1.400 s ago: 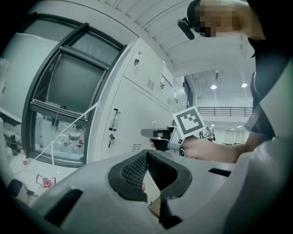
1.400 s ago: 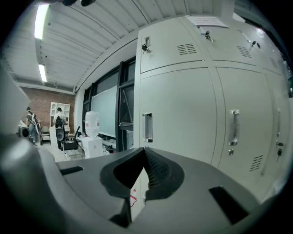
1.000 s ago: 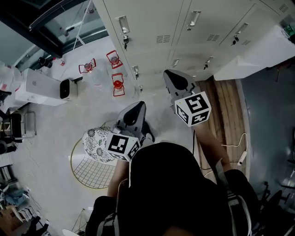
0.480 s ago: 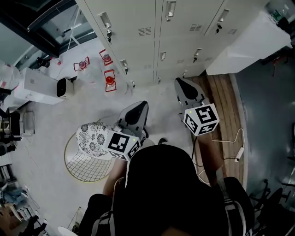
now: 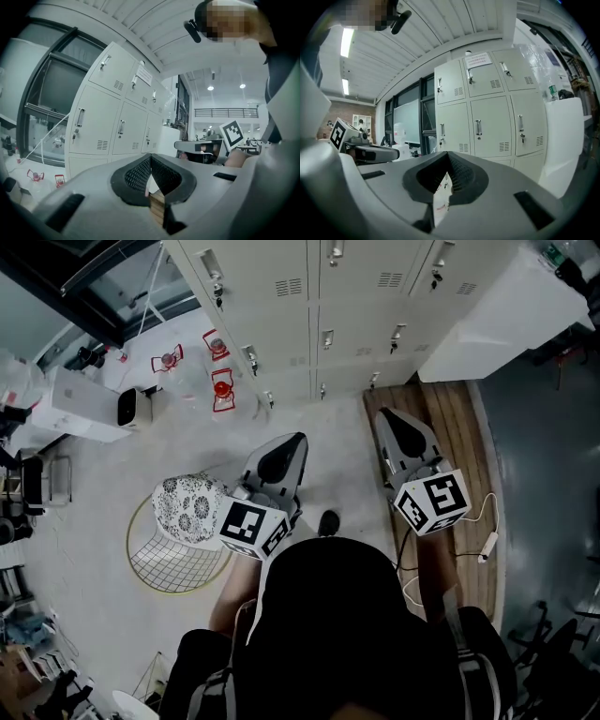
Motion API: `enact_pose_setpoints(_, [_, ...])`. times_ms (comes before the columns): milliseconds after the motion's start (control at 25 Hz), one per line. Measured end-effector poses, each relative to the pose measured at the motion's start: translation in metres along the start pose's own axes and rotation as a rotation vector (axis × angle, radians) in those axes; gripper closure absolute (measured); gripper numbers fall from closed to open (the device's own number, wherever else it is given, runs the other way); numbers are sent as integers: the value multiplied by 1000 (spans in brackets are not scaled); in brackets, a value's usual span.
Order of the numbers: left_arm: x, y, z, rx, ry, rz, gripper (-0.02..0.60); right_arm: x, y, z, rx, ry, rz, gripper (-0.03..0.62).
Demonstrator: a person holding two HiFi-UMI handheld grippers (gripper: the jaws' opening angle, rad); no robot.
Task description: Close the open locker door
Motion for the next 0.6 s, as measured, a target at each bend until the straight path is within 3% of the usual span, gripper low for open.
enact_pose_setpoints(600, [-47, -24, -24, 21, -5, -28, 563, 34, -10, -56, -61, 79, -82, 590])
Point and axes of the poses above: the fingertips, and each gripper's own axes: z forward along the fingers, x to its left, y out of its top, the point moved 5 cm from there along -z, backward along the fingers
